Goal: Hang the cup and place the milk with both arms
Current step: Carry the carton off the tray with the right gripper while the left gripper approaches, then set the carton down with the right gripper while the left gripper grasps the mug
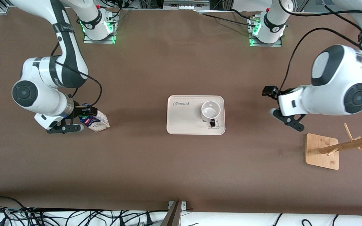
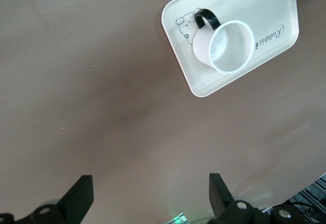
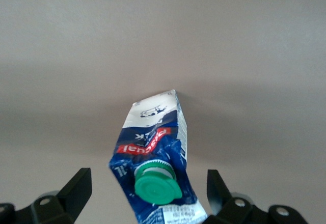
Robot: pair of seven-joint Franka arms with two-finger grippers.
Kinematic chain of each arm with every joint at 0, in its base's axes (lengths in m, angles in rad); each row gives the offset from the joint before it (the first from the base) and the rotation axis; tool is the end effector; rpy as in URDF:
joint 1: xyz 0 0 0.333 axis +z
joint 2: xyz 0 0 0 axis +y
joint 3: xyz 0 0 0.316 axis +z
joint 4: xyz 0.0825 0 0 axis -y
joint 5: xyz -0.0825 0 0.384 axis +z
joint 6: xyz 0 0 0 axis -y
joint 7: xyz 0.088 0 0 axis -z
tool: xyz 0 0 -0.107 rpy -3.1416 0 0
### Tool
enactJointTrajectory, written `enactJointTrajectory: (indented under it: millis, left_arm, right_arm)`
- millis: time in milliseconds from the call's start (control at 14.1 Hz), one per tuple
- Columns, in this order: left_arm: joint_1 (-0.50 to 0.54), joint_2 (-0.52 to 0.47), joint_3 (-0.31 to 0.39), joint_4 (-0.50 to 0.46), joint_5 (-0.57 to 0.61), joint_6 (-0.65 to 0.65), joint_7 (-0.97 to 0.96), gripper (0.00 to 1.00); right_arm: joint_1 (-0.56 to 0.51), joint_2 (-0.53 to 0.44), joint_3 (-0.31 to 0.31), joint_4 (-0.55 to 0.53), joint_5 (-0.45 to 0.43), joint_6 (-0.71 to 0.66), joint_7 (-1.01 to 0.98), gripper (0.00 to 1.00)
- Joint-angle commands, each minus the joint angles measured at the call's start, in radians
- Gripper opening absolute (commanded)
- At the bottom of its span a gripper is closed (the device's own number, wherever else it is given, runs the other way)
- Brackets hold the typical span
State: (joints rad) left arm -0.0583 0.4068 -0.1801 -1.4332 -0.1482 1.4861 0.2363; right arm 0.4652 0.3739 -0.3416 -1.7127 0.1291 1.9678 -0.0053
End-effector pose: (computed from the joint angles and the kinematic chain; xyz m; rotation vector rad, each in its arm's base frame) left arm 0.6201 -0.1506 0.4430 2.8023 -0.6551 -0.5059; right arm 0.6324 0.1064 0.3746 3.1223 0.1392 -0.1478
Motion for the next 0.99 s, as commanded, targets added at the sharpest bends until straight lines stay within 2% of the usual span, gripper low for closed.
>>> enactJointTrajectory:
  millis: [0,283,636,707,919]
  left_arm:
    - [-0.079,0.013,-0.002,0.034,0.022,0.003,-0.127,1.00]
    - [-0.204,0.058,-0.004,0.033,0.010,0.118,-0.335,1.00]
    - [-0.343,0.179,0.002,0.031,0.039,0.318,-0.520,1.00]
    - [-0.356,0.197,-0.001,0.031,0.074,0.357,-0.523,1.00]
    - [-0.376,0.240,-0.002,0.014,0.085,0.428,-0.566,1.00]
  right_arm:
    - [0.006,-0.026,-0.028,0.069,0.015,-0.078,-0.018,1.00]
    - [0.006,-0.082,-0.046,0.183,0.009,-0.225,-0.018,1.00]
    - [0.006,-0.203,-0.054,0.191,-0.029,-0.282,-0.025,1.00]
    - [0.007,-0.216,-0.054,0.193,-0.040,-0.285,-0.025,1.00]
    - [0.006,-0.216,-0.065,0.205,-0.046,-0.297,-0.027,1.00]
